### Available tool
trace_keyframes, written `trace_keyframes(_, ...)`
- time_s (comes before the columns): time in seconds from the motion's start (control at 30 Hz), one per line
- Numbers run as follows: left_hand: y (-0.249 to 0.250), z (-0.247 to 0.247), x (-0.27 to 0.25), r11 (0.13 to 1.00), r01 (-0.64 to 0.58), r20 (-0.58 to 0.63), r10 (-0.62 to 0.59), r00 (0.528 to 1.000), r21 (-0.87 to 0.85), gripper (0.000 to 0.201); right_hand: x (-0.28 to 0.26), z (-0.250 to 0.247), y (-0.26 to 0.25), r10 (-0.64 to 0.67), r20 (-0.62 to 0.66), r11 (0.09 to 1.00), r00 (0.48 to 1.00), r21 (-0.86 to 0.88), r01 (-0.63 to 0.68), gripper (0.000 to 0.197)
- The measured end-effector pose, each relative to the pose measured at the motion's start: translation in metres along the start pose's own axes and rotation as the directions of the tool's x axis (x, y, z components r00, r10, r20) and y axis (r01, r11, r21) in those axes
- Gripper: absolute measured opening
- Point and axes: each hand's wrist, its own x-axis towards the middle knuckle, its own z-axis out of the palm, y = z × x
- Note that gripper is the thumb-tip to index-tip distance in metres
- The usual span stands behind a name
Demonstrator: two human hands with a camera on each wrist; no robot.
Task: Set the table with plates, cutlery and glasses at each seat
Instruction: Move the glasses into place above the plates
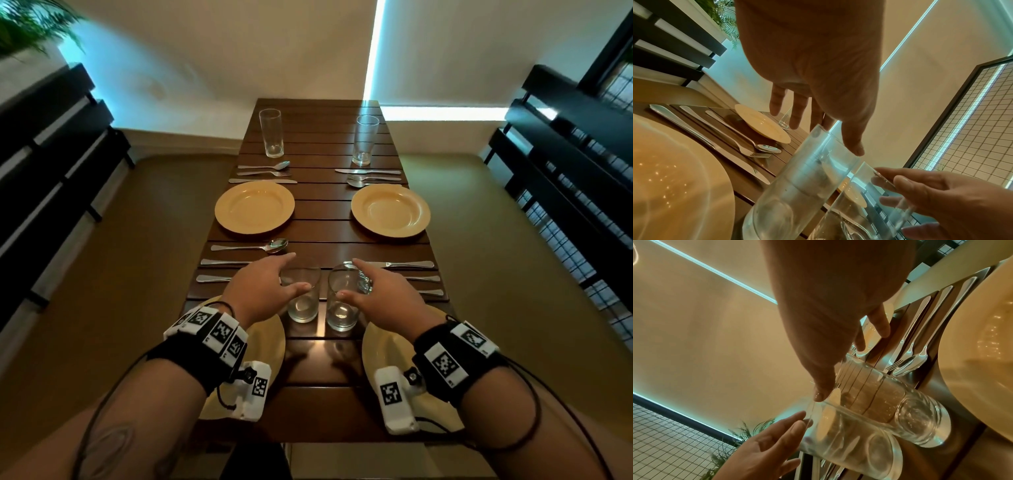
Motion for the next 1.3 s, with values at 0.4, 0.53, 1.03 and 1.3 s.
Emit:
trace_keyframes(0.4, -0.007, 0.002, -0.003, 0.998, -0.023, 0.022, 0.022, 1.000, 0.057, 0.081, 0.004, -0.006, 0.001, 0.021, -0.006, 1.000, 1.000, -0.004, -0.021, 0.086)
trace_keyframes(0.53, -0.006, 0.002, -0.002, 0.998, -0.016, 0.028, 0.015, 1.000, 0.054, 0.081, 0.005, -0.005, 0.002, 0.031, -0.003, 0.999, 1.000, -0.009, -0.031, 0.087)
trace_keyframes(1.03, -0.006, 0.002, -0.006, 0.999, 0.019, 0.064, -0.016, 0.998, -0.044, 0.084, -0.003, 0.000, 0.003, -0.029, -0.045, 0.999, 0.999, 0.037, 0.030, 0.088)
trace_keyframes(1.3, -0.007, -0.019, -0.010, 0.966, -0.030, -0.100, 0.004, 0.995, -0.257, 0.054, -0.023, -0.027, 0.019, 0.025, -0.157, 0.976, 0.987, 0.216, 0.009, 0.066)
